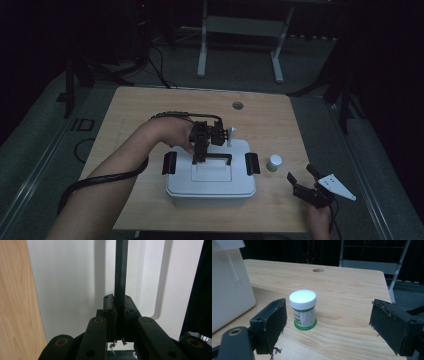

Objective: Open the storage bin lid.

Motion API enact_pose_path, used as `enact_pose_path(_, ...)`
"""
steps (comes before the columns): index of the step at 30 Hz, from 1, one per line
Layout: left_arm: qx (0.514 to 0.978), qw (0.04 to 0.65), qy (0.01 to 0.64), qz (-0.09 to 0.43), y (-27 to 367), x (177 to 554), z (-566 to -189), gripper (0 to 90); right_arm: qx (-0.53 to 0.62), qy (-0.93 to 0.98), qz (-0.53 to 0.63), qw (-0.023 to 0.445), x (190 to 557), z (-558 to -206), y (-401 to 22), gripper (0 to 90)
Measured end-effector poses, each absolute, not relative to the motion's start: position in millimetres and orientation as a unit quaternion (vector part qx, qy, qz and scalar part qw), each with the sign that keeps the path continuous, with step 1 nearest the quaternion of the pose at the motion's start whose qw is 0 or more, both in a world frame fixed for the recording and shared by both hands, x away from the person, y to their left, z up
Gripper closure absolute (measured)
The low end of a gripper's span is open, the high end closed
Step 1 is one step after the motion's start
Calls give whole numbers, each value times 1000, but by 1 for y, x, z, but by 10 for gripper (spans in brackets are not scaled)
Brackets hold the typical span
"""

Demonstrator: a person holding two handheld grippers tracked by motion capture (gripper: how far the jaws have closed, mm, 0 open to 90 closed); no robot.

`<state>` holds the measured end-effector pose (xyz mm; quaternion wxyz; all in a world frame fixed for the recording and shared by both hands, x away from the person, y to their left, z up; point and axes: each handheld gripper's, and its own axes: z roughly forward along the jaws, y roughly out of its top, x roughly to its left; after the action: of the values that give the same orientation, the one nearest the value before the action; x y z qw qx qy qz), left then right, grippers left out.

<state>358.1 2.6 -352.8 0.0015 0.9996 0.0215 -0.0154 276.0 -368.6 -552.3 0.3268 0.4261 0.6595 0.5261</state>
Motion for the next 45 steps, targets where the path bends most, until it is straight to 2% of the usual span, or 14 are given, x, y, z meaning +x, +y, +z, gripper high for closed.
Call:
enact_pose_path(23, 999, 24, 30, -6, 23, 351, -319, 838, 428, 658, 528, 325, 276, -552, -369, 137)
enact_pose_path(45, 995, 50, 81, 11, 93, 344, -306, 838, 430, 660, 524, 325, 277, -553, -368, 137)
